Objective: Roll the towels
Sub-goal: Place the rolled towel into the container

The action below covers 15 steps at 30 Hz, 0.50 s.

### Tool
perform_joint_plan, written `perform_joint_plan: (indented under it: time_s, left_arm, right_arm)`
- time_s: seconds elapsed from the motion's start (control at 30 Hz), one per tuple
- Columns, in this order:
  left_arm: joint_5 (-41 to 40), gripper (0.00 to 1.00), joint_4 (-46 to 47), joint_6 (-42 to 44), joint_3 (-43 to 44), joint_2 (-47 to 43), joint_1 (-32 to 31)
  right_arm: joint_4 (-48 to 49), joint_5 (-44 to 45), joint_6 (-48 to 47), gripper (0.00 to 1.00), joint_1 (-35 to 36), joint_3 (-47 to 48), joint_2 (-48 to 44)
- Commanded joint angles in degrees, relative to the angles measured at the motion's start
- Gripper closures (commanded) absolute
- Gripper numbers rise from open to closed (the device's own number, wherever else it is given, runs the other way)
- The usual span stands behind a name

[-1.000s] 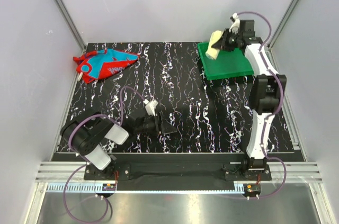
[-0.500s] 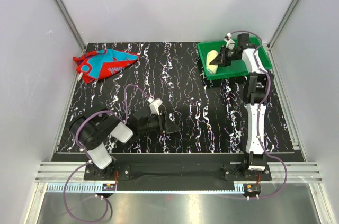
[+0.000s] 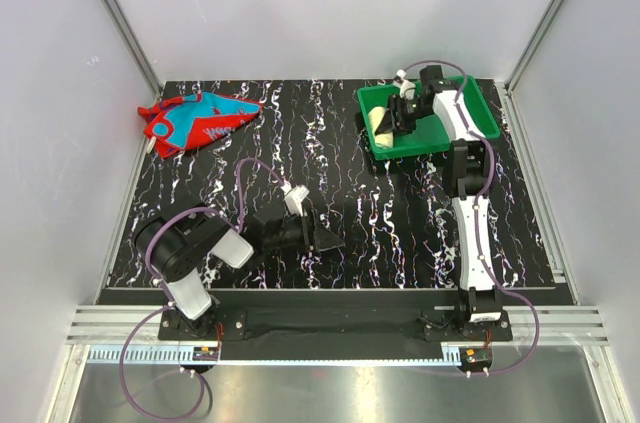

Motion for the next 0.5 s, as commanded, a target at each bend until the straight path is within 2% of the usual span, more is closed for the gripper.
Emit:
perform_joint_plan:
  time_s: [0.0, 0.07, 0.17, 0.37, 0.47]
  left_arm:
    - [-4.7, 0.35, -9.6, 3.8, -0.5, 2.7, -0.8]
    - [-5.1, 0.35, -10.1, 3.9, -0.4, 2.4, -0.9]
    - [-5.6, 0.35, -10.7, 4.1, -0.3, 2.1, -1.3]
    - [-6.4, 0.35, -12.0, 4.3, 0.2, 2.0, -1.8]
    - [-6.8, 0.35, -12.5, 4.5, 0.5, 1.9, -2.1]
  right_arm:
    - [-3.7, 8.8, -3.3, 0.48, 2.6, 1.4, 1.0]
    - [-2.4, 10.7, -2.6, 0.38, 2.4, 0.2, 0.1]
    - [-0.2, 14.3, -1.4, 0.29, 1.5, -1.8, -1.3]
    - [0.6, 14.7, -0.4, 0.25, 0.7, -3.2, -3.9]
    - [0.9, 14.5, 0.1, 0.2, 0.6, -3.4, -5.2]
